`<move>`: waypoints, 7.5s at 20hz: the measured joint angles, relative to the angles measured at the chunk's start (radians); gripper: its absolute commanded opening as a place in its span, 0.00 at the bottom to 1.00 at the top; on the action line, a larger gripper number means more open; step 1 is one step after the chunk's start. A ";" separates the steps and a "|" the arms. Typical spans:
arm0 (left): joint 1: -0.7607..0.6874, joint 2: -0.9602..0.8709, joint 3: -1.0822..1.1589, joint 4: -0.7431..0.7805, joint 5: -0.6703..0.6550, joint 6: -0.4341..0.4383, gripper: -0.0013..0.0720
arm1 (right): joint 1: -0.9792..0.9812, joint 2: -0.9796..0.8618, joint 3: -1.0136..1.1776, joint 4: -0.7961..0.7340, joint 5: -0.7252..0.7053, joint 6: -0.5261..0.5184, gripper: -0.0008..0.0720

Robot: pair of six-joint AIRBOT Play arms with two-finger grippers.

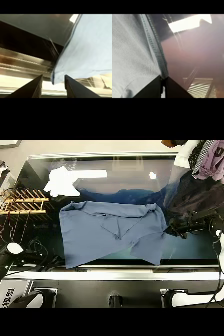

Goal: Fold the clothes and pants, and hang the long-sleeved shirts on hangers.

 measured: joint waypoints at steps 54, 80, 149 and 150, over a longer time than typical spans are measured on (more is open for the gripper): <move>-0.086 0.221 1.278 0.293 0.288 -0.011 0.04 | 0.291 0.862 0.789 -0.164 0.201 0.372 0.05; -0.206 -0.703 0.915 0.150 0.562 0.176 0.04 | 0.292 -0.209 0.646 -0.231 0.227 0.360 0.05; 0.123 -0.294 0.550 0.128 -0.115 0.163 0.28 | -0.056 0.331 -0.523 -0.004 -0.054 0.106 0.66; 0.125 -0.281 0.539 0.128 -0.116 0.163 0.28 | -0.056 0.325 -0.533 0.001 -0.050 0.105 0.59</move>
